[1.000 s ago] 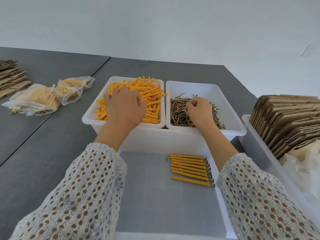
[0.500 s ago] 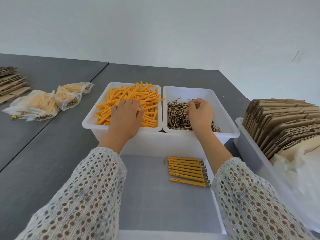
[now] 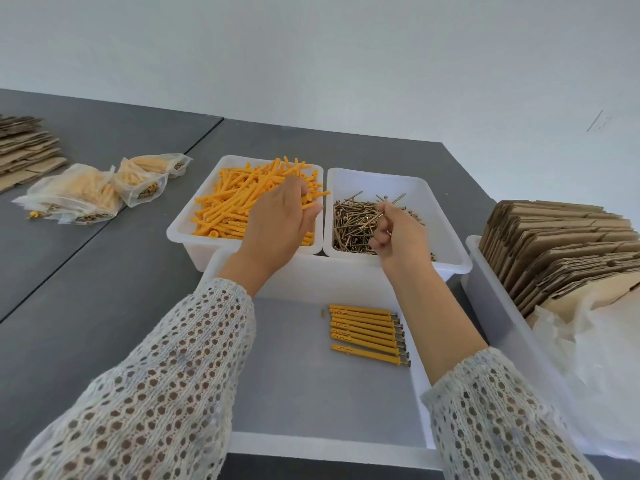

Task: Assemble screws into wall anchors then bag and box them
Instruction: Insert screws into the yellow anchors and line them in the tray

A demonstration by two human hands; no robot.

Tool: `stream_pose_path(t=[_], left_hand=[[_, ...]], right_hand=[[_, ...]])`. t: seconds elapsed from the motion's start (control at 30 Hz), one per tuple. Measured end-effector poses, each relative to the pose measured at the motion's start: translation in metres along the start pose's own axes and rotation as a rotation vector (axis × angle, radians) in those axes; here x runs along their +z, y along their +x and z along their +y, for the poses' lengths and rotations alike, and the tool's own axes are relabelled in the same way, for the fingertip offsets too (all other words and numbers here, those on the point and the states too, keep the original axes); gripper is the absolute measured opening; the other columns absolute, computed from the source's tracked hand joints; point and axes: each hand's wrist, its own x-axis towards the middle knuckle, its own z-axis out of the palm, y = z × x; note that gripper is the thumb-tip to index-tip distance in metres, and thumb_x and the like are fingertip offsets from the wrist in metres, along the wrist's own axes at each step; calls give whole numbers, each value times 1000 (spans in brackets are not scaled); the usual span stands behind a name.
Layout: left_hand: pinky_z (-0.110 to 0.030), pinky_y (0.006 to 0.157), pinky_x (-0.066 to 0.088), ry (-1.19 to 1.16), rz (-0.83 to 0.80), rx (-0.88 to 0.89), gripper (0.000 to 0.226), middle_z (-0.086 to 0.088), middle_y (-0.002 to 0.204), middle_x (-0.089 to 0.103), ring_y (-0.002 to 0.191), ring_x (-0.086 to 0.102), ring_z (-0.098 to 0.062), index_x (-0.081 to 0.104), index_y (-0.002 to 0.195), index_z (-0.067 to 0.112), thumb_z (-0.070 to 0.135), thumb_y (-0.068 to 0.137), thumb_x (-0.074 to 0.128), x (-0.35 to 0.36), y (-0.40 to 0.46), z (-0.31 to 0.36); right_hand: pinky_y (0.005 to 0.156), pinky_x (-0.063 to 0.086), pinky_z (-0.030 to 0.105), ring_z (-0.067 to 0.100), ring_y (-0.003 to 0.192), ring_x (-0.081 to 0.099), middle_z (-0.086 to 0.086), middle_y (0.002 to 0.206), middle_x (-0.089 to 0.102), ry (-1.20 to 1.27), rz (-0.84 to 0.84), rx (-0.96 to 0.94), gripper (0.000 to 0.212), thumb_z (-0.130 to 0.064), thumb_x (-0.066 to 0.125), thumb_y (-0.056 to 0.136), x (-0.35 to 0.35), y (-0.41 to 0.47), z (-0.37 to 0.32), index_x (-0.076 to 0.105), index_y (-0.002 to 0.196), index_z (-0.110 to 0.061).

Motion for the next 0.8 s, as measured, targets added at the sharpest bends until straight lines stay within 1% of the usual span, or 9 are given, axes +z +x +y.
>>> stream_pose_path(t=[0.1, 0.2, 0.3, 0.37, 0.4, 0.5, 0.57, 0.67, 0.8], left_hand=[[-24, 42, 21, 36, -33, -16, 33, 9, 68, 43, 50, 36, -9, 49, 98, 8, 34, 105, 31, -2, -3, 1], [-29, 41, 31, 34, -101, 9, 28, 8, 65, 47, 47, 40, -10, 50, 99, 8, 30, 107, 35, -2, -4, 2], [-29, 43, 32, 21, -150, 40, 28, 14, 62, 43, 46, 39, -6, 54, 93, 12, 33, 106, 41, -2, -5, 5], [-31, 47, 36, 7, -175, 39, 30, 13, 64, 47, 50, 45, -10, 56, 90, 14, 37, 104, 44, -3, -5, 6], [-30, 48, 38, -8, -180, 42, 30, 12, 65, 50, 52, 46, -11, 57, 88, 15, 38, 103, 45, -3, -5, 6], [-27, 50, 36, -4, -188, 57, 30, 12, 68, 54, 56, 48, -9, 59, 85, 17, 38, 103, 47, -3, -5, 4], [-28, 50, 38, 13, -174, 74, 27, 14, 73, 53, 59, 50, -11, 60, 88, 17, 34, 104, 46, -3, -6, 5], [-38, 57, 47, 3, -207, 96, 23, 9, 87, 59, 70, 55, -15, 61, 98, 16, 27, 106, 42, -1, -5, 5], [-38, 59, 48, 1, -233, 125, 21, 5, 96, 62, 79, 57, -16, 62, 104, 15, 24, 106, 42, 1, -5, 5]], right_hand=[[48, 38, 22, 9, 52, 39, -1, 69, 47, -42, -69, -46, 15, -8, 54, 97, 0, -3, 1, 65, 88, -9], [50, 42, 24, 12, 54, 43, 4, 75, 56, -67, -157, -88, 15, -7, 49, 100, -5, -4, 1, 62, 93, -6], [47, 40, 24, 12, 50, 36, 2, 58, 48, -147, -195, -115, 18, -11, 43, 104, -7, -4, 2, 60, 106, -6], [45, 39, 25, 11, 48, 34, -1, 52, 39, -209, -161, -118, 18, -14, 44, 104, -4, -3, 4, 55, 117, -9], [45, 39, 25, 11, 47, 33, -3, 51, 38, -229, -150, -116, 16, -14, 45, 104, -3, -3, 5, 52, 118, -11], [47, 39, 26, 11, 46, 32, -3, 52, 38, -227, -178, -124, 2, -9, 53, 99, -3, -4, 5, 53, 99, -11], [50, 43, 26, 12, 47, 35, -1, 53, 44, -217, -234, -132, 9, -7, 57, 97, -5, -3, 4, 58, 89, -12], [56, 51, 26, 13, 45, 44, 3, 60, 59, -184, -294, -144, 4, -5, 62, 94, -6, -2, 3, 65, 91, -7], [58, 54, 28, 14, 45, 47, 7, 62, 62, -182, -304, -151, 7, -2, 60, 93, -5, 3, 5, 67, 93, -2]])
